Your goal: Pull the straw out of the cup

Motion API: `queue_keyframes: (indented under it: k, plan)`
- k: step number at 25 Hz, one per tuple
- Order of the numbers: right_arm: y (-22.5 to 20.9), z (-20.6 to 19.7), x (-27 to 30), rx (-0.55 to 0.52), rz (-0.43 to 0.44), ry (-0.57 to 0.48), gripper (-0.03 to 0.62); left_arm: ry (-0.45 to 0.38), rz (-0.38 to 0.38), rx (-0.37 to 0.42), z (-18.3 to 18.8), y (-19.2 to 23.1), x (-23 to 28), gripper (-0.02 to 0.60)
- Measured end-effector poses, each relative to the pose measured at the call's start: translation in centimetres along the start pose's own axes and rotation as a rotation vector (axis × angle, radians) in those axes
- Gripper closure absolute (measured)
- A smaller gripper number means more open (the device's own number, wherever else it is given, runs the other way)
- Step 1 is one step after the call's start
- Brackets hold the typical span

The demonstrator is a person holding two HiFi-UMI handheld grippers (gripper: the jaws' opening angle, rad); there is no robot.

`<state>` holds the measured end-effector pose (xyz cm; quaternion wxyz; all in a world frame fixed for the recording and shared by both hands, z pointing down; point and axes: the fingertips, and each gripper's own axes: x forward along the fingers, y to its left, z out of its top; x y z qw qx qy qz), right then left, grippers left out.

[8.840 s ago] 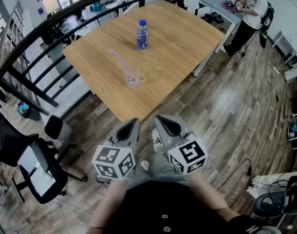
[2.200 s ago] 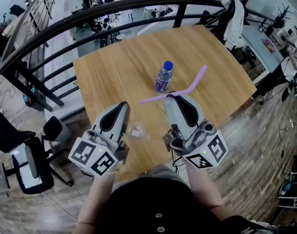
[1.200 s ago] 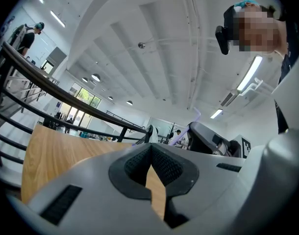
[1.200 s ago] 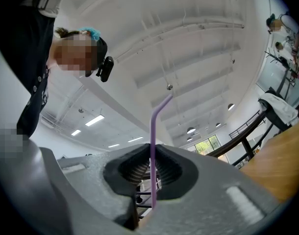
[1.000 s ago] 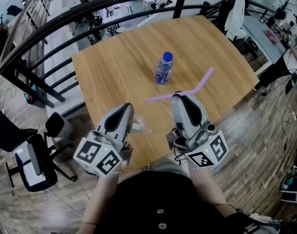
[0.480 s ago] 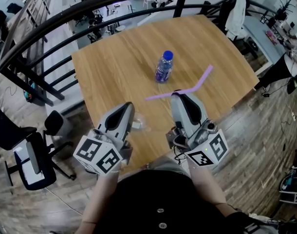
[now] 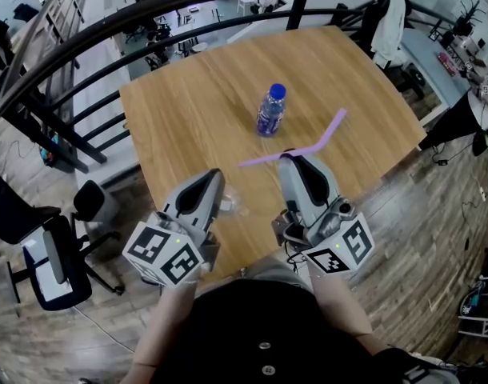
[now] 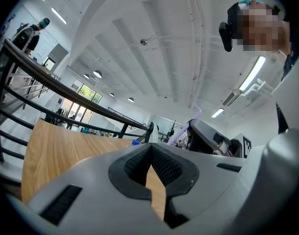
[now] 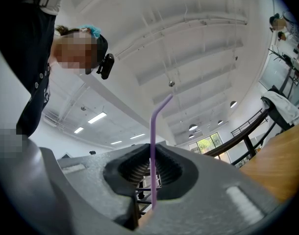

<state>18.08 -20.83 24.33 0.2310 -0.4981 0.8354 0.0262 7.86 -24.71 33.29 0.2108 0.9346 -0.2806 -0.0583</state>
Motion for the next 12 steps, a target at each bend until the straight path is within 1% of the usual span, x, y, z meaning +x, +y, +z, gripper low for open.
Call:
queue_keyframes:
  k: [6, 12]
  plan:
    - [0.21, -0.29, 0.28, 0.004, 0.0, 0.013, 0.562, 0.012, 0.008, -0.009, -0.12, 0.21, -0.19, 0.571]
    - [0.46, -0.58, 0.18, 0.009, 0.006, 0.013, 0.562, 0.016, 0.003, -0.001, -0.31, -0.06, -0.36, 0.571]
